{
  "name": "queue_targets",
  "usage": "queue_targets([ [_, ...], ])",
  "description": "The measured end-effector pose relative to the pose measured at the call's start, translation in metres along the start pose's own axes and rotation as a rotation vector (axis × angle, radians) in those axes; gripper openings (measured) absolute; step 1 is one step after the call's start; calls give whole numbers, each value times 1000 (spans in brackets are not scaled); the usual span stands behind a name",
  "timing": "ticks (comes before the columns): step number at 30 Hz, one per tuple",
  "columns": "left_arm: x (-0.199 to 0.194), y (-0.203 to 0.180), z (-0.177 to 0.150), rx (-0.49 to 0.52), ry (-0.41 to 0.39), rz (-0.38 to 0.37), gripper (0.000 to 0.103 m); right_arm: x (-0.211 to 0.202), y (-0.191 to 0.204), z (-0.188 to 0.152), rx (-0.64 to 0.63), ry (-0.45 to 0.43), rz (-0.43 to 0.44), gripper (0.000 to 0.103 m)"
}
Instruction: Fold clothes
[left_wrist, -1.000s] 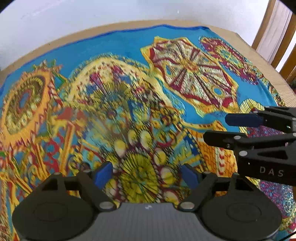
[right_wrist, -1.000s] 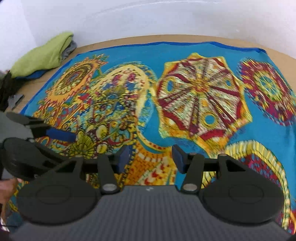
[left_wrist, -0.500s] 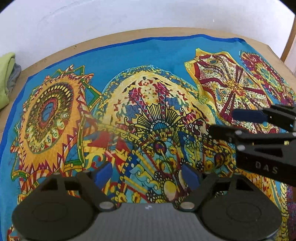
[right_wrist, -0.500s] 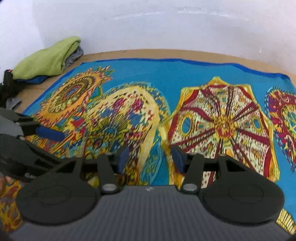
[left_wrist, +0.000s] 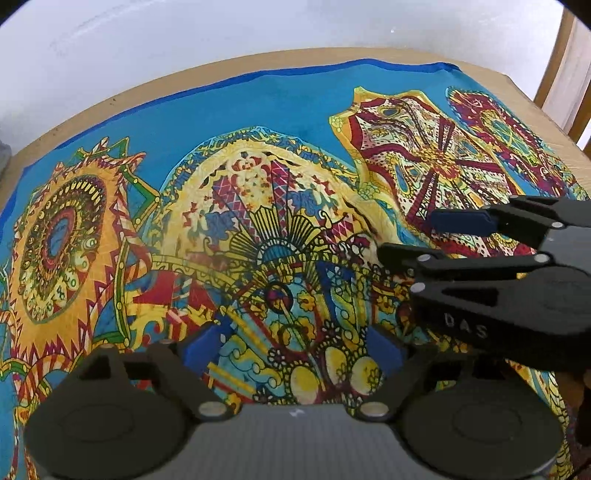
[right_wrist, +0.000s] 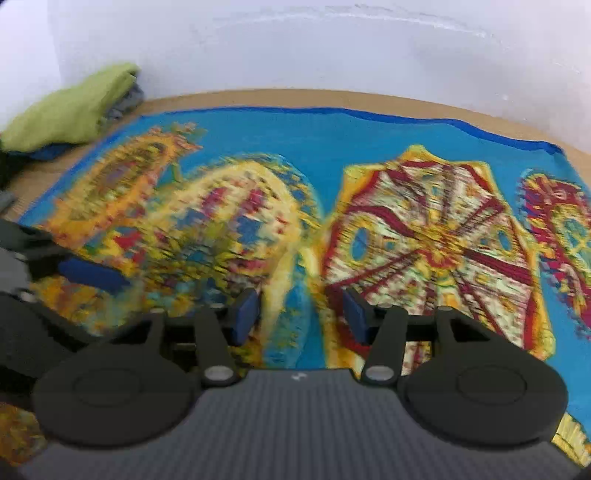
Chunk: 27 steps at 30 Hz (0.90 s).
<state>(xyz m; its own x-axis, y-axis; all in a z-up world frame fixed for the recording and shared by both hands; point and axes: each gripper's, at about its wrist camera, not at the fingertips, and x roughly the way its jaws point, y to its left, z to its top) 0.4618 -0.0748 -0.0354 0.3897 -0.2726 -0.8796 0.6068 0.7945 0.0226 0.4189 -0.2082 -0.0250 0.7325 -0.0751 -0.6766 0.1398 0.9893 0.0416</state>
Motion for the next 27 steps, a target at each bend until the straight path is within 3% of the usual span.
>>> queue_targets([
  [8, 4, 3, 2, 4, 1, -14, 91, 7, -9, -3, 8, 3, -129, 54],
  [21, 5, 3, 1, 7, -2, -15, 92, 7, -23, 4, 36, 1, -261, 55],
  [24, 5, 3, 1, 7, -1, -14, 92, 5, -17, 12, 25, -31, -204, 55],
  [27, 5, 2, 1, 7, -1, -12, 93, 11, -5, 24, 0, -74, -94, 55],
])
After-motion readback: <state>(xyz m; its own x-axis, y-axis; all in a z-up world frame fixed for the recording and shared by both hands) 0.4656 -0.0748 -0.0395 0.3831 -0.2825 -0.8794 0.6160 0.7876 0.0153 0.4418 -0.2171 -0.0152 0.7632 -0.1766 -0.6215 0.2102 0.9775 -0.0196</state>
